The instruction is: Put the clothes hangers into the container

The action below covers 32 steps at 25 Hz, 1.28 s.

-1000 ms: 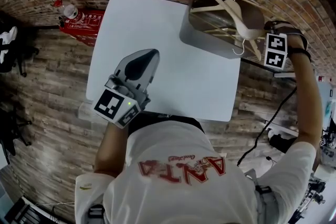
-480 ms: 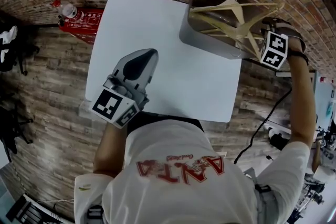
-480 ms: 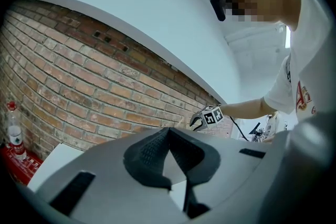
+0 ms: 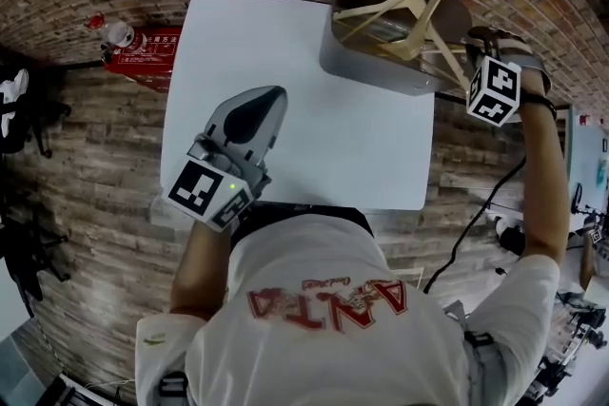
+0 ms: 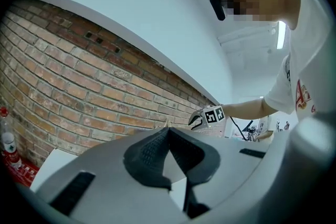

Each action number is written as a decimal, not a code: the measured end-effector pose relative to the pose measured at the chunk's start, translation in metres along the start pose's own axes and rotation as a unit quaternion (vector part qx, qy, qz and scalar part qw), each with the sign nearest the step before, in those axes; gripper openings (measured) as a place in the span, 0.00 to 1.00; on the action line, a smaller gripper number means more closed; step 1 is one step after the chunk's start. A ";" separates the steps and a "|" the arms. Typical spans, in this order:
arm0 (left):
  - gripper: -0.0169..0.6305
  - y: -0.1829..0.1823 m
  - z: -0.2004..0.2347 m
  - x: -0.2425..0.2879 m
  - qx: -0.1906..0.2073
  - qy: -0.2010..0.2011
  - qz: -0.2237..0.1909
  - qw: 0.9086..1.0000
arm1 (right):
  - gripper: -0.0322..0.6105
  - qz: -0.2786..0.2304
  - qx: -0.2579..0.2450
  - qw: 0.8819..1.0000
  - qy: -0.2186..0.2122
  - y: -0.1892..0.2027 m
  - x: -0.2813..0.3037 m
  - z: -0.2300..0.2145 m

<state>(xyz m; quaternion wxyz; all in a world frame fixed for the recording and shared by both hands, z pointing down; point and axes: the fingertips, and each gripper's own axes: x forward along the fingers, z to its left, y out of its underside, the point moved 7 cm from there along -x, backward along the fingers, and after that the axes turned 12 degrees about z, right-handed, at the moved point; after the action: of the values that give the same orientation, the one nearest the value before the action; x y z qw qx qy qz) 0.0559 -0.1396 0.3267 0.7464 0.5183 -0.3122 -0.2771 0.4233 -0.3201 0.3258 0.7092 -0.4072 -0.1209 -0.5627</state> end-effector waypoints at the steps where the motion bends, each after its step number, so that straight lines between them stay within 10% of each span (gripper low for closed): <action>1: 0.04 -0.001 0.000 -0.004 0.003 0.003 -0.001 1.000 | 0.20 0.000 0.007 1.000 0.001 0.000 -0.007 0.002; 9: 0.04 -0.022 0.002 -0.048 0.030 0.031 -0.011 0.999 | 0.13 -0.023 0.119 0.992 0.023 -0.010 -0.090 0.012; 16: 0.04 -0.029 -0.001 -0.082 0.052 0.058 -0.011 0.997 | 0.09 -0.084 0.273 0.958 0.020 -0.044 -0.170 0.044; 25: 0.04 -0.035 -0.008 -0.119 0.088 0.088 -0.009 0.992 | 0.06 -0.201 0.510 0.835 0.043 -0.093 -0.252 0.064; 32: 0.04 -0.037 0.000 -0.145 0.097 0.085 -0.016 0.991 | 0.05 -0.287 0.648 0.705 0.027 -0.113 -0.288 0.104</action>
<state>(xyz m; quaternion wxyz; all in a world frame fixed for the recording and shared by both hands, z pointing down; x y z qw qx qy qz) -0.0416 -0.0442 0.2658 0.7120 0.6149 -0.2645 -0.2121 0.2547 -0.0484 0.2600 0.6055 0.2228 -0.5474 -0.5330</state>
